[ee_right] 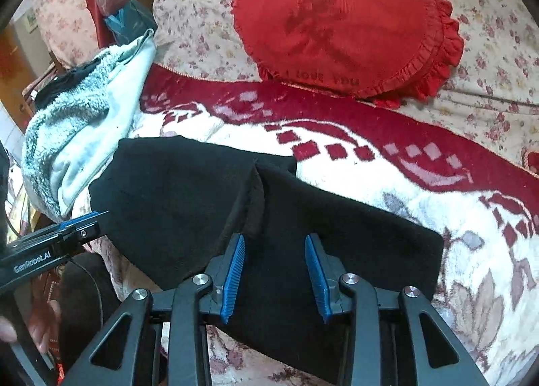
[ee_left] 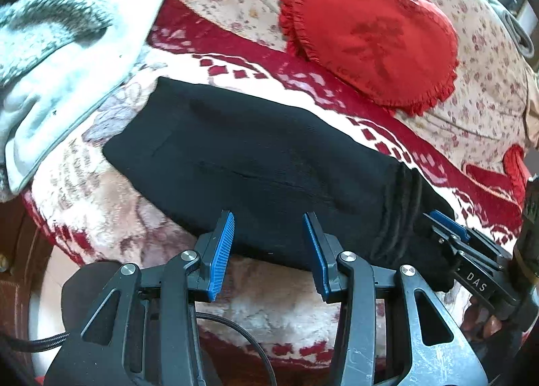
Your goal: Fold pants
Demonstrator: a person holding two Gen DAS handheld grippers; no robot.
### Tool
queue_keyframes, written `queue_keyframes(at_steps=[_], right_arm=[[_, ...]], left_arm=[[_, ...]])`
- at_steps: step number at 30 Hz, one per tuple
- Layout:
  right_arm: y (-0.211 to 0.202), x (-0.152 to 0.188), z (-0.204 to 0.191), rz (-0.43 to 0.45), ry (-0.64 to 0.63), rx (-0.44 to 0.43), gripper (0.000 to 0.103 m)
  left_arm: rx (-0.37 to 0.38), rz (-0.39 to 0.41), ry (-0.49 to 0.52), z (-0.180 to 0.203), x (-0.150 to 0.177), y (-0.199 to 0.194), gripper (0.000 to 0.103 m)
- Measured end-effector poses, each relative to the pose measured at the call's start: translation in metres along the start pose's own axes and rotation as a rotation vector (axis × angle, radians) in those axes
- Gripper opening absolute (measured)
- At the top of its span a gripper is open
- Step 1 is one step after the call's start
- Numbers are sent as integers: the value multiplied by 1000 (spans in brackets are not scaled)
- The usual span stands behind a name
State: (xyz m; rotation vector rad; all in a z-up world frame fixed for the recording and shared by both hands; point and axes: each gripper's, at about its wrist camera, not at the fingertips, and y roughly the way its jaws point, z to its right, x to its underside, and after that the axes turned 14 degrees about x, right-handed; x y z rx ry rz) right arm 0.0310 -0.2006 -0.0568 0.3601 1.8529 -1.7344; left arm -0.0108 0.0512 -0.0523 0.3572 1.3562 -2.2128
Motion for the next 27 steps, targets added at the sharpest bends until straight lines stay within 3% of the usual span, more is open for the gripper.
queue_keyframes(at_steps=[4,7,10,15,19,27], right_arm=[[17,3,-3,-58,-10,4,36],[17,3,-8,-51,-39,27,37],[11,-2,-8,-48,-21,25,37],[-3,-17,-29,12,-32,-86,39],[0,-26,-58,8,-85,-133,40],[7,-44,-101,1,-147,-219,40]], left_arm=[[12,2,-36,-14,-1,-3,44],[15,4,-55,-21,-3,-6,45],[31,20,-89,-30,-5,-11,56],[37,35,-123,-41,-10,-18,58],[59,71,-154,-52,-11,-26,58],[48,9,-222,-88,-10,-30,57]])
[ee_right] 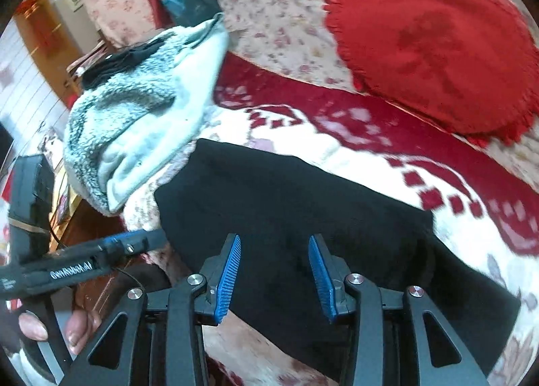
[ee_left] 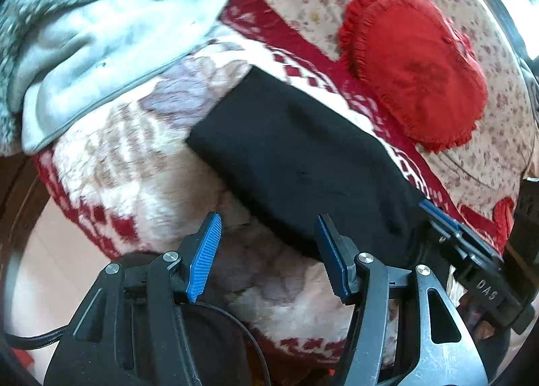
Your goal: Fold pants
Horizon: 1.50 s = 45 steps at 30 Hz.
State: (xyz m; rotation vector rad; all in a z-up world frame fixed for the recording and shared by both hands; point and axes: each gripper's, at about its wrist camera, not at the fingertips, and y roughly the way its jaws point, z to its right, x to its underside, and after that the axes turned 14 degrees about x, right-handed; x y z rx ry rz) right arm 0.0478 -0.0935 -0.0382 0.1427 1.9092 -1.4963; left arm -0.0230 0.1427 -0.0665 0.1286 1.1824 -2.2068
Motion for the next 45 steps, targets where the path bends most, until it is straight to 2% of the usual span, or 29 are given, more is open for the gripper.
queue_keyframes(at_steps=[10,20,26,29,32,37,40,42,43,45], right_arm=[[40,-43,-41,-21,-96,-80,42],[79,-79,-69,-35,-199,-114,46],[99,-93,-81,-49,-259,-124,47],[111,-97,-89,-57,-299,-136,47],[127,-98,-95,-79,-333,-130,47],[143,-97,-94,-93,-296,-188,46],[146,-96,-89,-86,-242,-220,39],[146,-96,-90,-82,-247,-224,34],[144,-95,-92,-76,-257,-219,29],[139,-96,-93,-63,-269,-210,23]], left_arm=[[9,19,-120,-24,-11,5,57],[-58,21,-85,-14,-22,22,57],[-58,-4,-96,-15,-25,37,58],[-49,2,-104,-15,-27,41,64],[-42,9,-106,-15,-28,42,66],[-18,40,-112,-17,-32,44,66],[-2,47,-108,-17,-34,44,66],[-15,51,-100,-17,-35,44,49],[-15,53,-99,-18,-35,43,47],[6,55,-106,-18,-36,41,35]])
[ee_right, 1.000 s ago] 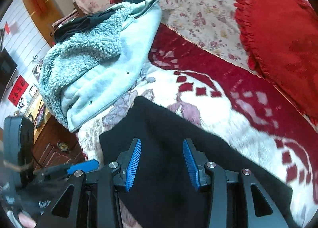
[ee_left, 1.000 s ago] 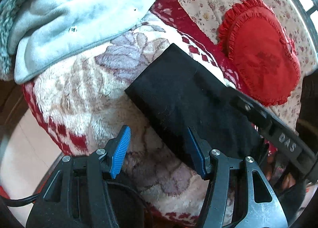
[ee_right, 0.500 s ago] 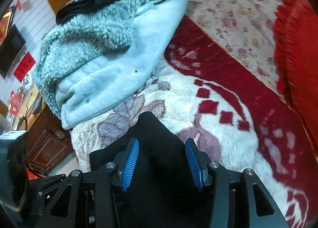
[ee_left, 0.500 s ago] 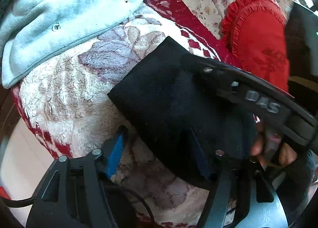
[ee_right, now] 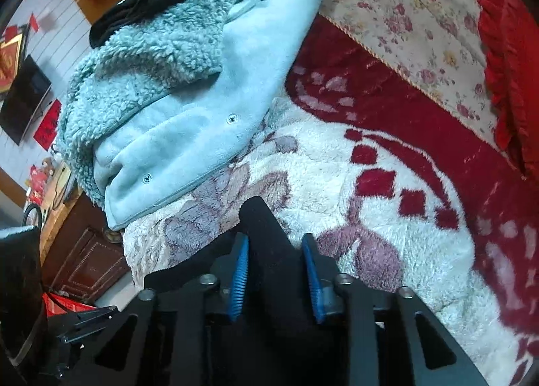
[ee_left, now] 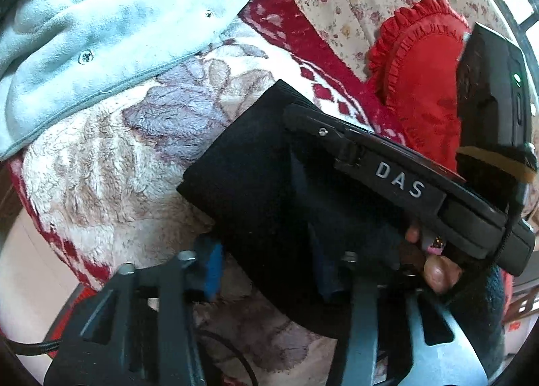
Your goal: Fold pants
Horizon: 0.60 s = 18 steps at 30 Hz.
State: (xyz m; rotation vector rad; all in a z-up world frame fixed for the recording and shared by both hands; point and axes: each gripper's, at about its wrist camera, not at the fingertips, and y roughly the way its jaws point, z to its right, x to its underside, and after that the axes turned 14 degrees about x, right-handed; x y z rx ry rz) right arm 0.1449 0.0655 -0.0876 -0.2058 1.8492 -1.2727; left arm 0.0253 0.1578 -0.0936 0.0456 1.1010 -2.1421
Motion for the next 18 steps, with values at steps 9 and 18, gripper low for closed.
queue_keyframes(at_steps=[9,18], right_arm=[[-71,0,3,151,65,-54,17],[-181,54,37,349,176,-92,16]], left_arm=[[24,86,147,41,8,-45,25],[99,81,438,130,71,-64,25]])
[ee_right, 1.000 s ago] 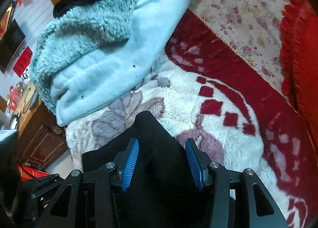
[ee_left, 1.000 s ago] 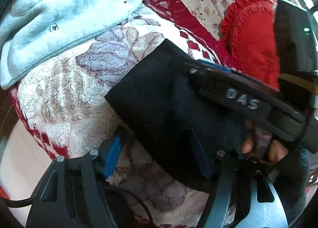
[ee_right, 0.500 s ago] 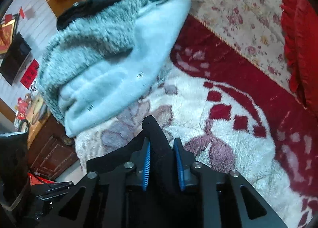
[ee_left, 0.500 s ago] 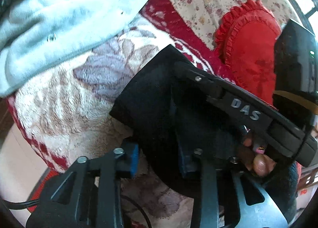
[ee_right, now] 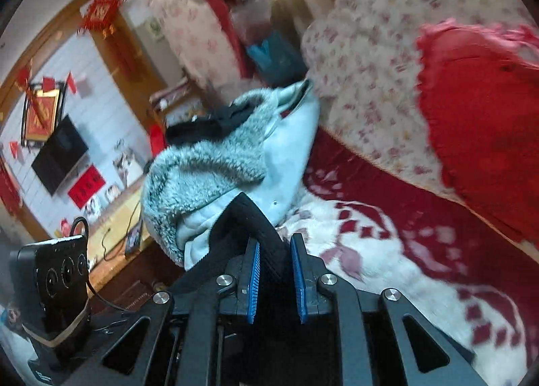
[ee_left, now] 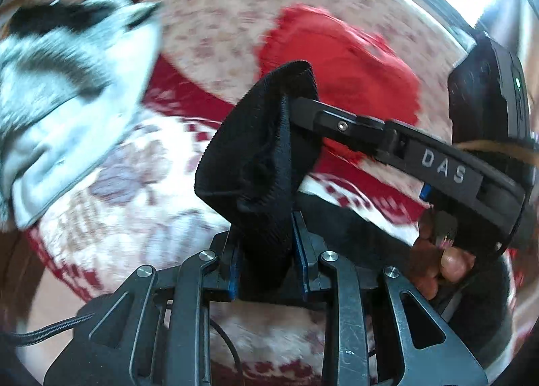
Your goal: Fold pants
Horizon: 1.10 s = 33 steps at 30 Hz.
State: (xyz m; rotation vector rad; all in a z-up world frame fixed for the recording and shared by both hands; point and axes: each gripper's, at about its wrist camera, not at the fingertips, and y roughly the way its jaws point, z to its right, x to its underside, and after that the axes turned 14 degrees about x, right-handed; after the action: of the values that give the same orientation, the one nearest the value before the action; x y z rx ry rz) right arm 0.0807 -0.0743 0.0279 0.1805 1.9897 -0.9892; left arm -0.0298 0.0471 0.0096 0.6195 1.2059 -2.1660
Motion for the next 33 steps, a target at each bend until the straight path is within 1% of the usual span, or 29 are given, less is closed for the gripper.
queue_keyframes(at_steps=[1,3,5,7,9,12,14,15,16,17,20,21,23,24,26,27,29,30,31,33], right_arm=[[-12,5,8,11,20,13,13],[-35,21,27,24,61,59,13],[-50,39,49,18,123,89,12],[-58,64,76,-17,210,141,11],[-63,84,93,-45,264,206,11],[-75,105,114,-45,376,247,12],[-84,114,123,-25,443,240,16],[-89,116,127,-12,471,225,24],[-91,117,127,-3,487,208,39],[-92,117,125,1,492,189,44],[-94,119,119,0,494,171,46],[-96,121,119,6,509,174,47],[-100,125,121,32,545,166,48],[-104,128,124,51,580,154,49],[-105,131,128,62,622,132,51],[-105,132,130,63,637,115,52],[-99,135,130,51,662,81,53],[-95,136,129,36,667,74,54],[-91,137,129,12,666,76,54],[-83,139,124,-32,643,86,54]], left_arm=[[11,-22,30,11,5,7,25],[28,-78,89,31,17,28,25],[35,-128,116,43,29,50,25],[37,-192,120,49,40,73,25],[15,-237,139,51,52,93,25],[6,-260,178,52,57,103,25],[12,-273,199,58,55,96,25],[29,-274,204,61,52,88,25],[42,-267,209,60,51,80,26],[53,-251,213,59,47,70,28],[74,-230,214,54,36,47,31],[80,-221,214,53,33,41,33],[86,-206,222,49,30,30,34],[93,-205,231,49,29,28,36],[112,-211,250,48,30,29,40],[109,-222,247,47,32,32,40],[116,-262,212,43,34,43,40],[129,-267,184,38,34,45,40],[134,-264,169,35,34,45,40],[120,-253,168,31,33,42,40]])
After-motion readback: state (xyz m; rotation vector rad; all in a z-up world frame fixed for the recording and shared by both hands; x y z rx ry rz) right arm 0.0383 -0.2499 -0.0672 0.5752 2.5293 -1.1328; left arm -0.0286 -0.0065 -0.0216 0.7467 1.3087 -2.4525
